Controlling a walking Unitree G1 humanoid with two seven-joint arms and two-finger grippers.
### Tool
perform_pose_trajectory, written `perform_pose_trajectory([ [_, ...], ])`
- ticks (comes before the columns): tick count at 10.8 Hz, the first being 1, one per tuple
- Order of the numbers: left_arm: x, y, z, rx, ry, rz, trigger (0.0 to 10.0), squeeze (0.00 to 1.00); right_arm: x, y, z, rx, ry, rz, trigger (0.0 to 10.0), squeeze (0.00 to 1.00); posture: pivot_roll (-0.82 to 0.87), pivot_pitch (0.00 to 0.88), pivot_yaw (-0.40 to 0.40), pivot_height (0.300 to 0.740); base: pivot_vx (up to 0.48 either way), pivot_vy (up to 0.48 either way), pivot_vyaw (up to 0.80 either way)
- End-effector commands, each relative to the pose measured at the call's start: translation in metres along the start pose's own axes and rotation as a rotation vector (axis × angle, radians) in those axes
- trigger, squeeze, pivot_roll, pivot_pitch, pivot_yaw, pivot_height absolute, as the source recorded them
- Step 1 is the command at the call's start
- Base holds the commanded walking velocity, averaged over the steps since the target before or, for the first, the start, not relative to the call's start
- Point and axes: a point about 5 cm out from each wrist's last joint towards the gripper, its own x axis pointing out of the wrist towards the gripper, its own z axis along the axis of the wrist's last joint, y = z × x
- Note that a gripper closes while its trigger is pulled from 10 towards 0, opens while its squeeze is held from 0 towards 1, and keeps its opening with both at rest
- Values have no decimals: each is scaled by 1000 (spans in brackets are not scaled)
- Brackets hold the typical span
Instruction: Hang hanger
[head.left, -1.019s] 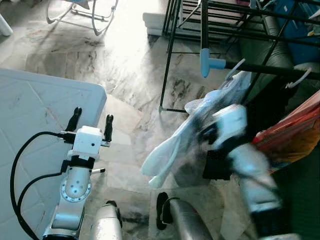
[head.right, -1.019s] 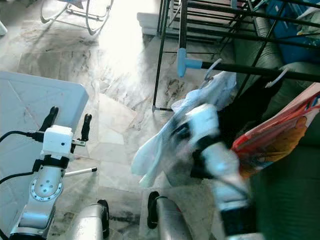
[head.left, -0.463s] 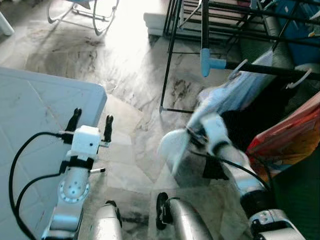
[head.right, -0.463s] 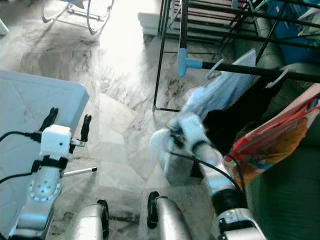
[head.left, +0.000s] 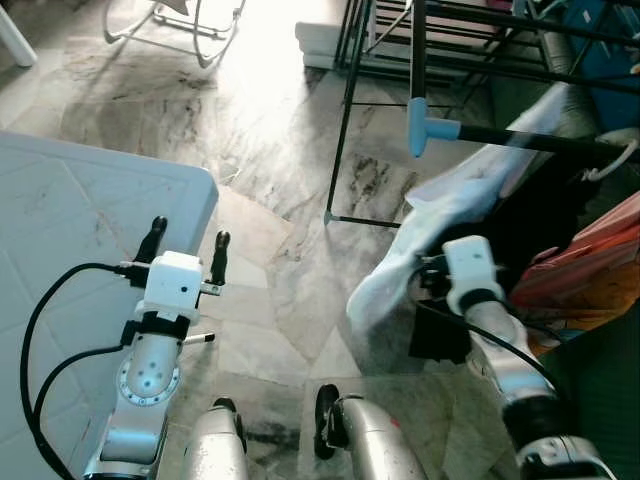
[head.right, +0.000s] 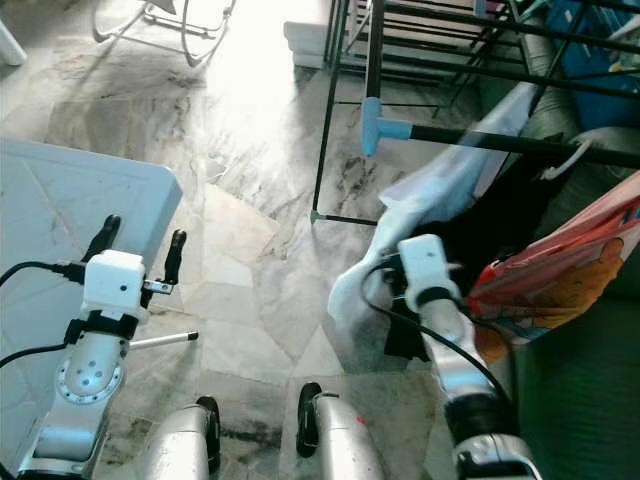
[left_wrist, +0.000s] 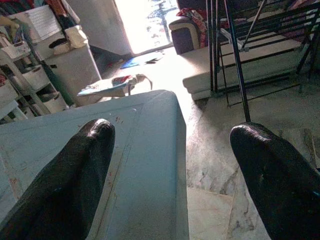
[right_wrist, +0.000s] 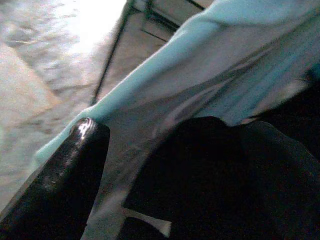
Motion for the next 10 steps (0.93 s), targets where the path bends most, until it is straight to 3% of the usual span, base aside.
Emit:
perform_pose_trajectory([
  [1,-14,-4,-21,-9,123,-14,10000,0,-3,-20,-5,-6,15,-88,10000,0,64,289,-103,740,0,0,0],
  [3,-16,-5,-22,-14,129,-13,10000,0,-2,-45,-1,32,19,-238,10000,0,65,289,-108,740,0,0,0],
  [4,-16,-5,-22,-15,130,-10,10000,0,-1,-46,1,50,25,-254,10000,0,59,286,-110,740,0,0,0],
  [8,-11,-8,-25,-37,149,-33,10000,0,6,-17,9,178,52,-194,10000,0,56,274,-111,740,0,0,0],
  [9,-11,-8,-25,-36,148,-31,10000,0,6,-2,5,241,88,-104,10000,0,57,272,-112,740,0,0,0],
  [10,-11,-8,-25,-36,148,-30,10000,0,4,1,6,226,89,-102,10000,0,57,270,-114,740,0,0,0],
])
